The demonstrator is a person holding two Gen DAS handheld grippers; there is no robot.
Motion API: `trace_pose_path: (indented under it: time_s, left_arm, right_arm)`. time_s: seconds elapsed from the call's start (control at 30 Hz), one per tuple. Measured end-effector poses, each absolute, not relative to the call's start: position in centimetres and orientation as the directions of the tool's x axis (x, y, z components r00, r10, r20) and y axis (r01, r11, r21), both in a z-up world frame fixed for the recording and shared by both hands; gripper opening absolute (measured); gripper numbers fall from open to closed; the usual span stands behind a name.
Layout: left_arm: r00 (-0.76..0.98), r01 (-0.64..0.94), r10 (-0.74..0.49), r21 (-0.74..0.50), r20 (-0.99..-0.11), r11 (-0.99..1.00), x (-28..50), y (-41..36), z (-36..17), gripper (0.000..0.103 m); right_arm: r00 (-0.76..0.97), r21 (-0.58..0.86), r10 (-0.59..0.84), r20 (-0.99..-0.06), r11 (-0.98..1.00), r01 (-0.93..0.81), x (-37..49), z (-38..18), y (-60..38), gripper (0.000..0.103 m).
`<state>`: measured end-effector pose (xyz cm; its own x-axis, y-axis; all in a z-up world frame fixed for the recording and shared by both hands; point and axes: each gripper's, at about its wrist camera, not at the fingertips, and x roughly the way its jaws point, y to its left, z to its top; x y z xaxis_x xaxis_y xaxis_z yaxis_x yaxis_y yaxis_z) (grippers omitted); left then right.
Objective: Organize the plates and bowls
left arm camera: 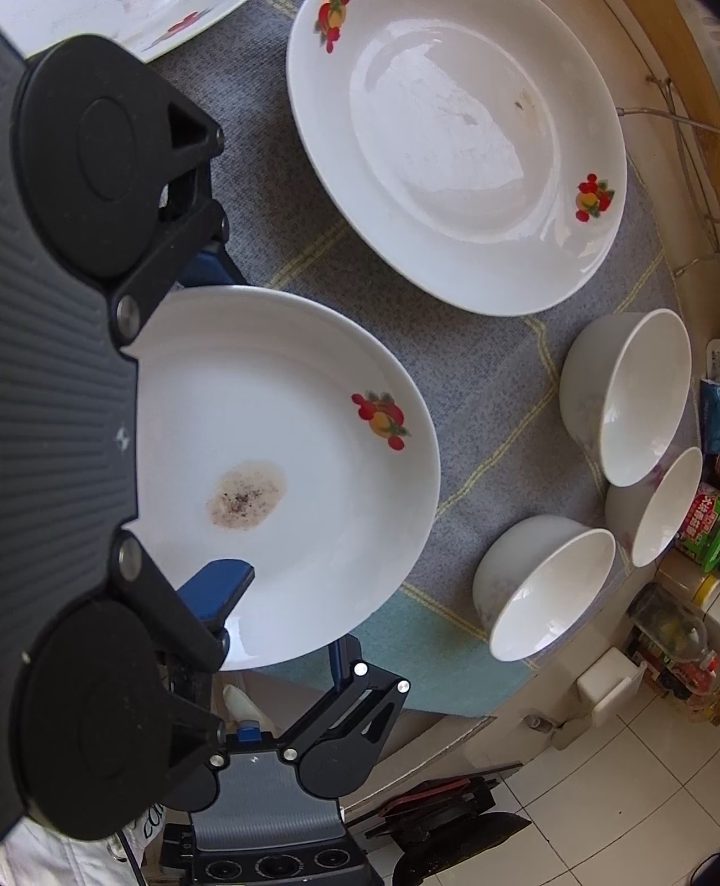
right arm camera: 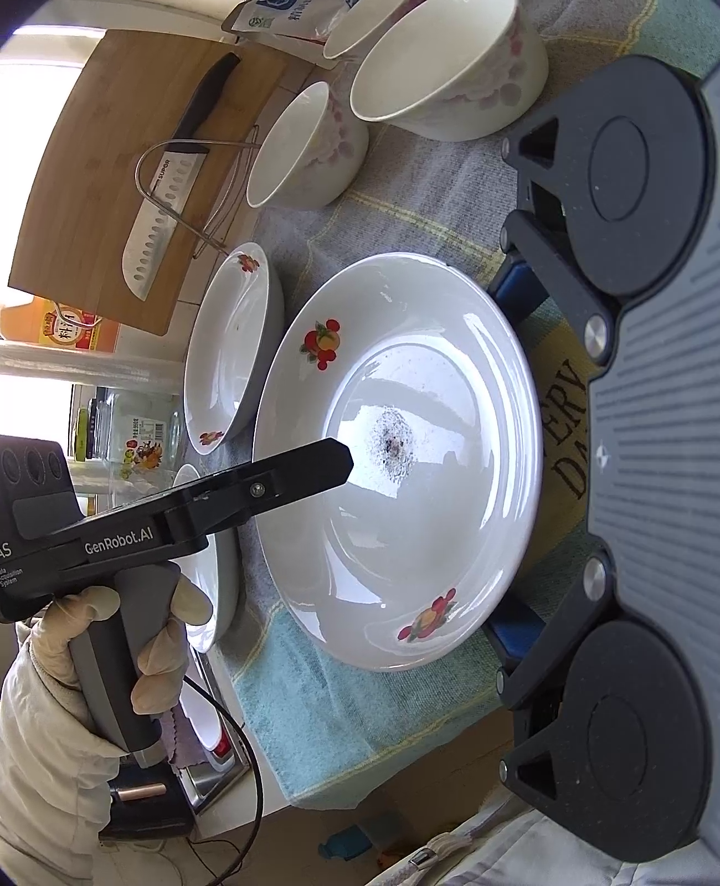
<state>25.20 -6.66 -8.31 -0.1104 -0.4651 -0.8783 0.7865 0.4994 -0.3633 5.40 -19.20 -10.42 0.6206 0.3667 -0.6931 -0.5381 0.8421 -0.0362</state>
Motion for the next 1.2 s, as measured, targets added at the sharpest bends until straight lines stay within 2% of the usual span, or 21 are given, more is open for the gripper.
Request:
trace_pose_path:
  time_s: [0.63, 1.2]
  left_arm:
    - [-0.037, 0.769, -0.49, -0.338, -0.871, 0.542, 26.4, -2.7, -6.0, 0.095]
    - [0.076, 0.706, -0.524, -0.325, -0.848, 0.629, 29.3, 6.4, -3.9, 0.095]
  right_arm:
    - [0.59, -0.038, 0.412, -0.695, 0.798, -0.602, 8.2, -7.9, -16.8, 0.103]
    - [0.554, -0.053, 0.477, -0.683, 0.723, -0.689, 13.9, -6.0, -10.2, 0.103]
